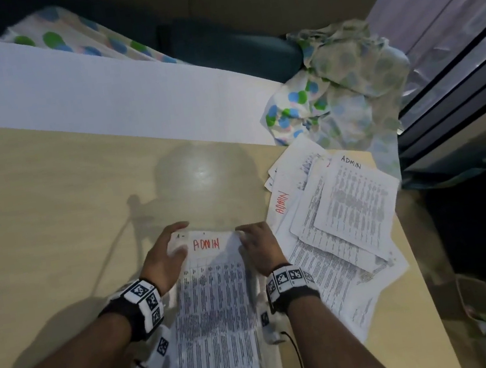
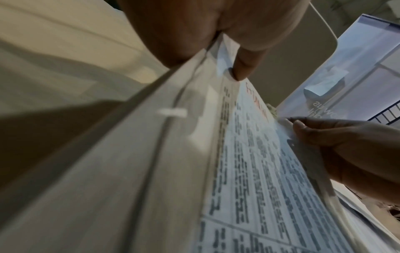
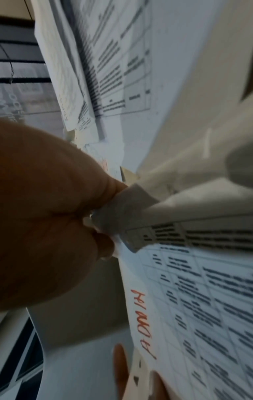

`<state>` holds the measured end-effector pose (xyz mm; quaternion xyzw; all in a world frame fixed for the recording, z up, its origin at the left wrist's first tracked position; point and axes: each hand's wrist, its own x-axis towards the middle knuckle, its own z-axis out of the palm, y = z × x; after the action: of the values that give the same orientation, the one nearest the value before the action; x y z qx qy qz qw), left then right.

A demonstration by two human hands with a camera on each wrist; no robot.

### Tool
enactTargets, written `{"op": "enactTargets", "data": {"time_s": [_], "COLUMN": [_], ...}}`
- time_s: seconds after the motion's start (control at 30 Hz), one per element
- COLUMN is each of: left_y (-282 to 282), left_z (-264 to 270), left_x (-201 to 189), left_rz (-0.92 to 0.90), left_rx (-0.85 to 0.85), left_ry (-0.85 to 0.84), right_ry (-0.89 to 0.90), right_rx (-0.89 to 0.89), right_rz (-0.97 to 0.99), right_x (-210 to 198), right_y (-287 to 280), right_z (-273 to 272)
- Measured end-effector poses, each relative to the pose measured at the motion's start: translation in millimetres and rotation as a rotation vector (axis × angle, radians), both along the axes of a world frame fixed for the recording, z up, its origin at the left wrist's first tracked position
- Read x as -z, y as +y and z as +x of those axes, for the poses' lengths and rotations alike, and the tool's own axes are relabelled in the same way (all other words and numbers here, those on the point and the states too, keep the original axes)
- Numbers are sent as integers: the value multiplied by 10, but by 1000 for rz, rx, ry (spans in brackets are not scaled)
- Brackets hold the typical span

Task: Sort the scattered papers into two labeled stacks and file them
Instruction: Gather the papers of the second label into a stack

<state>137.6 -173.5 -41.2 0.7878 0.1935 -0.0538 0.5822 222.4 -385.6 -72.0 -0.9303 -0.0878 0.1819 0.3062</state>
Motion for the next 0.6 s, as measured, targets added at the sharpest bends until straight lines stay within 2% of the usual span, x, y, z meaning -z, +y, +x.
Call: {"op": "enactTargets", "data": {"time_s": [0.17, 0.3, 0.37, 0.43, 0.5, 0.53, 0.6], "left_y": [-177, -210, -211, -207, -188, -181, -186], "left_z": [99, 86, 66, 23, -36, -61, -80], "left_x": [66, 187, 218, 209, 226, 255, 290], "left_rz": [29, 92, 78, 91, 95, 116, 154], "left_rx": [-95, -78, -68, -48, -41, -44, -64], "left_ry": [-1, 105, 104, 106, 147, 177, 211], "right_ry": [-30, 80, 40, -135, -239, -222, -121], "right_rx": [26, -115, -10, 219, 422, 469, 381], "right_rz": [20, 35, 158, 210, 80, -66, -376], "right_x": [-16, -53, -183, -301, -252, -183, -52], "right_y": [-156, -205, -363, -713, -1211, -1461, -1835], "right_z": [29, -11, 73, 249, 404, 451, 406]}}
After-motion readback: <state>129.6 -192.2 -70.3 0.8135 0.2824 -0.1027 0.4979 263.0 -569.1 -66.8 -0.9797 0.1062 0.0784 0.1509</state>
